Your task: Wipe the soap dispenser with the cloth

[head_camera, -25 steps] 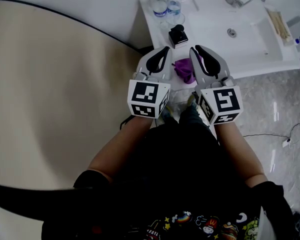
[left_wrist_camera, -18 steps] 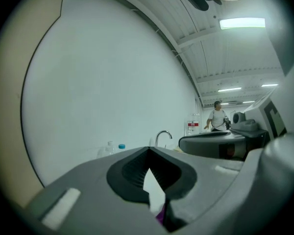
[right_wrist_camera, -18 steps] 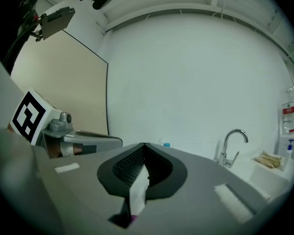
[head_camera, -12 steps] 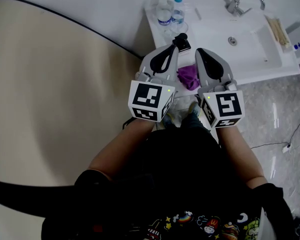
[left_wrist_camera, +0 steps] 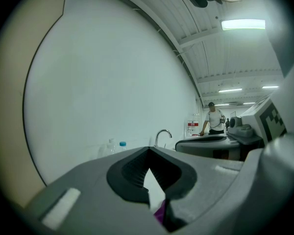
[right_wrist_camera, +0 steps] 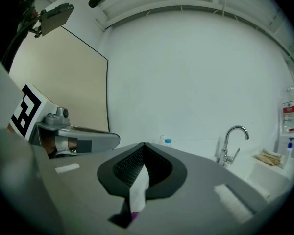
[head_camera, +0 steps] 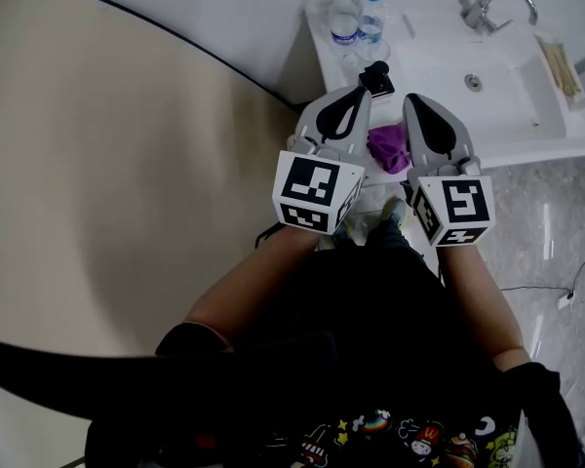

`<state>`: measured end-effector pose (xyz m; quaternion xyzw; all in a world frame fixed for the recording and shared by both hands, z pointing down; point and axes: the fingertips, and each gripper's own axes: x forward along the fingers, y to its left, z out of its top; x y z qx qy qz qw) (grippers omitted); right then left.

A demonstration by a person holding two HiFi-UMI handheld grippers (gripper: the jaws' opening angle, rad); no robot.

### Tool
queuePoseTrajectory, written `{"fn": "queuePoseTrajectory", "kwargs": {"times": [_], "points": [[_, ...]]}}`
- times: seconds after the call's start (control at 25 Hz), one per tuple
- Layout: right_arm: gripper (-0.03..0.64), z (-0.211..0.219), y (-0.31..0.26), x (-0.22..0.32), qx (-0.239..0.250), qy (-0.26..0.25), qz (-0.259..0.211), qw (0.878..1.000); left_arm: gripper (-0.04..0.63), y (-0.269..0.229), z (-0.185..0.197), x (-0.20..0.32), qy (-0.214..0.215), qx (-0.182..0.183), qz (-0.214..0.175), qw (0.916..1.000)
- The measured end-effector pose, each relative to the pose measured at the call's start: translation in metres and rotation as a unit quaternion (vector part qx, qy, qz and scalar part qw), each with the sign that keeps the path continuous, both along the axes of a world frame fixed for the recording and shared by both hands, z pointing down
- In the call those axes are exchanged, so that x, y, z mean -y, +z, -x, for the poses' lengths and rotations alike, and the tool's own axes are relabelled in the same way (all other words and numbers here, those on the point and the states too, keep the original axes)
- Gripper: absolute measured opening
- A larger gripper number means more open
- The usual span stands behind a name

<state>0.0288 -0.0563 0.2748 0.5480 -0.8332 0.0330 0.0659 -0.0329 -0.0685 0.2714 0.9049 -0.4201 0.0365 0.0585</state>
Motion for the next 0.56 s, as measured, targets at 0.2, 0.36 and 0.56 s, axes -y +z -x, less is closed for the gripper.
{"fn": "queuePoseTrajectory", "kwargs": {"times": [0.2, 0.36, 0.56], "points": [[0.020, -0.001, 0.005, 0.000, 0.002, 0.002, 0.011, 1.000, 0.000, -0.002, 0.003, -0.006, -0.005, -0.002, 0.005, 1.0000], [0.020, 0.002, 0.009, 0.000, 0.000, -0.002, 0.028, 1.000, 0.000, -0.004, 0.008, -0.008, -0.012, -0.002, 0.014, 0.9998], [0.020, 0.007, 0.018, -0.003, -0.001, -0.006, 0.039, 0.999, 0.000, 0.004, 0.015, -0.011, -0.017, -0.002, 0.025, 0.9995]]}}
